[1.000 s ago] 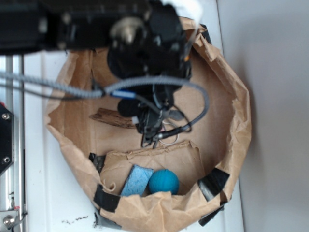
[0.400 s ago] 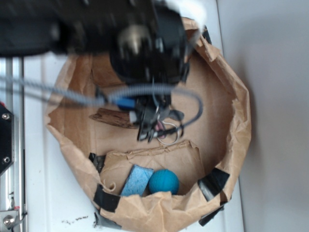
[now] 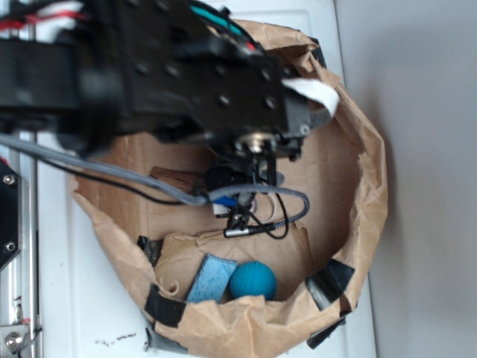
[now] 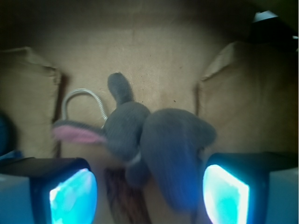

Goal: Grab the wood chip.

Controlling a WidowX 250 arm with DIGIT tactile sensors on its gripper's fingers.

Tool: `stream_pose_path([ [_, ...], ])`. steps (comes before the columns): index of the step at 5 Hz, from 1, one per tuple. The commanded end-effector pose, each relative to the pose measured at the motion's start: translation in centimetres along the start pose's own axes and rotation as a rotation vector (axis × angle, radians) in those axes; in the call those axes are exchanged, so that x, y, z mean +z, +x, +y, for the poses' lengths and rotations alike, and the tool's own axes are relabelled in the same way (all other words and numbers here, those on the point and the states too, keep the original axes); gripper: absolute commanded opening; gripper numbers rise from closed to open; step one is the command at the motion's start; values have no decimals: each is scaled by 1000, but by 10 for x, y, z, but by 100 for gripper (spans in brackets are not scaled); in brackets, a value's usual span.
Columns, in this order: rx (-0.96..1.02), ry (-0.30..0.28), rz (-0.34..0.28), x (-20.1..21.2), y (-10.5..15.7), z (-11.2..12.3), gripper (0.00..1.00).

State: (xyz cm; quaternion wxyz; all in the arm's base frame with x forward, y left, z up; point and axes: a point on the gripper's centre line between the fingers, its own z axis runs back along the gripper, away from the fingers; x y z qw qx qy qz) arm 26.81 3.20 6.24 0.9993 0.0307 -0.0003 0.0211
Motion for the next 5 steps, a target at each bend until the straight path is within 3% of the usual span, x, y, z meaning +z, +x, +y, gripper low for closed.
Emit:
stream_pose_path([
  [1, -106, 112, 21, -16, -3, -3, 100],
  [2, -132, 182, 39, -38, -7, -5, 100],
  [3, -149, 184, 29, -34, -15, -9, 100],
  [5, -163, -4, 32, 26, -24, -13, 100],
])
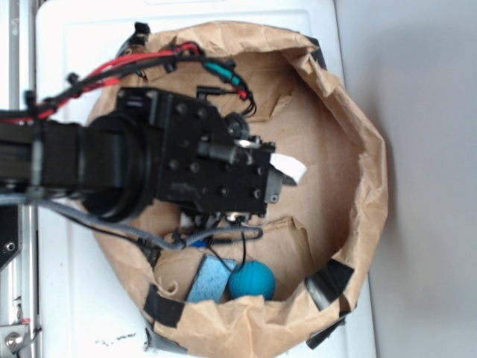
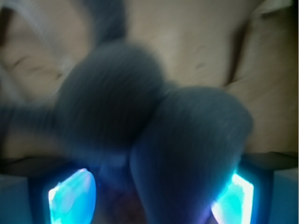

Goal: Grab the wood chip.

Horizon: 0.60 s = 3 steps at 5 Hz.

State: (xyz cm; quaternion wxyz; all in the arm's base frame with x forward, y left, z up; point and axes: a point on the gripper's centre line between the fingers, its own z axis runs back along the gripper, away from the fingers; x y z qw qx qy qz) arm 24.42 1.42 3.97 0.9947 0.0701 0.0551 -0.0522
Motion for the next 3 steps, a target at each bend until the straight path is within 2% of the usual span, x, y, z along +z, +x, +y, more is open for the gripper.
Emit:
stream_pose_path([
  [1, -20, -97, -113, 46, -17, 13, 100],
  [3, -38, -40, -129, 3, -24, 10, 100],
])
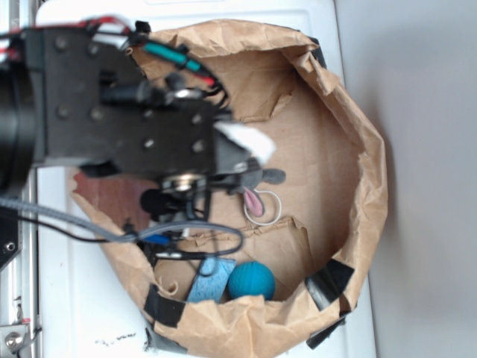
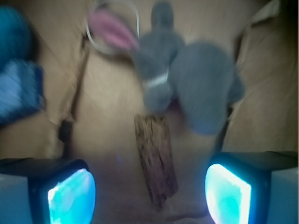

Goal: Grab the wood chip.

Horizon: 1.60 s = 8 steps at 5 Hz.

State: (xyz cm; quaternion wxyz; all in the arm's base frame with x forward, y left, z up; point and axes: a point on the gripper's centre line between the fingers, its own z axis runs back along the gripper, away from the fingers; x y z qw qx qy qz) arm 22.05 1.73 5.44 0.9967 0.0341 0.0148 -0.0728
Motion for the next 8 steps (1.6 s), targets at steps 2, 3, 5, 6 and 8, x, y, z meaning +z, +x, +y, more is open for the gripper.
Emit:
stream_pose_path([
  [2, -4, 99, -31, -35, 8, 2, 0],
  [3, 11, 102, -34, -35, 13, 3, 0],
  [5, 40, 36, -87, 3, 20, 3, 0],
  [6, 49, -37, -104, 32, 29, 5, 0],
  [8, 96, -106, -163, 82, 34, 14, 0],
])
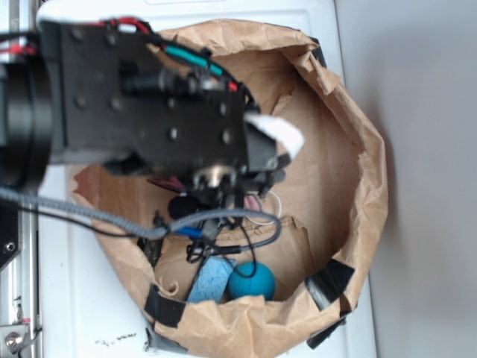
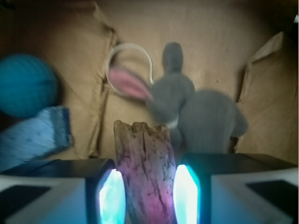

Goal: Grab the wood chip.

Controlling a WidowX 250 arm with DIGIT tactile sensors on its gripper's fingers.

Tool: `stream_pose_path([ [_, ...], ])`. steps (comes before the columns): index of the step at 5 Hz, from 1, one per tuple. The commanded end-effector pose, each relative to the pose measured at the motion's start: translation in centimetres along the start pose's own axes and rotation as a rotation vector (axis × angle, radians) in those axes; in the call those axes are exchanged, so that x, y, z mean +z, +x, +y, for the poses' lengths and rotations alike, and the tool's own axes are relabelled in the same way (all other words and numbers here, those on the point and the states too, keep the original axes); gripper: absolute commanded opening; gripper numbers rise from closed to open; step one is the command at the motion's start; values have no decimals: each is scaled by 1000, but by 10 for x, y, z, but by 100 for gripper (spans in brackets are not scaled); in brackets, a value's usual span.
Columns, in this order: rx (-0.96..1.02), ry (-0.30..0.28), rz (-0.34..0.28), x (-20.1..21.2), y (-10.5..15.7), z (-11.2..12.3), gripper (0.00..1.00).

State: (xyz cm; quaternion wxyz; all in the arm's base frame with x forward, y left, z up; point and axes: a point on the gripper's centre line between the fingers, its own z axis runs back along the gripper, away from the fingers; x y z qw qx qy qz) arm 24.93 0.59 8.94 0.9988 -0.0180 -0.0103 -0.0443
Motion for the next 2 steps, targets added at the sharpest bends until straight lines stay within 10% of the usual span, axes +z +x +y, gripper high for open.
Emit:
stream_pose_path([
  [1, 12, 15, -108, 72, 14, 10, 0],
  [2, -3, 172, -122, 70, 23, -3, 0],
])
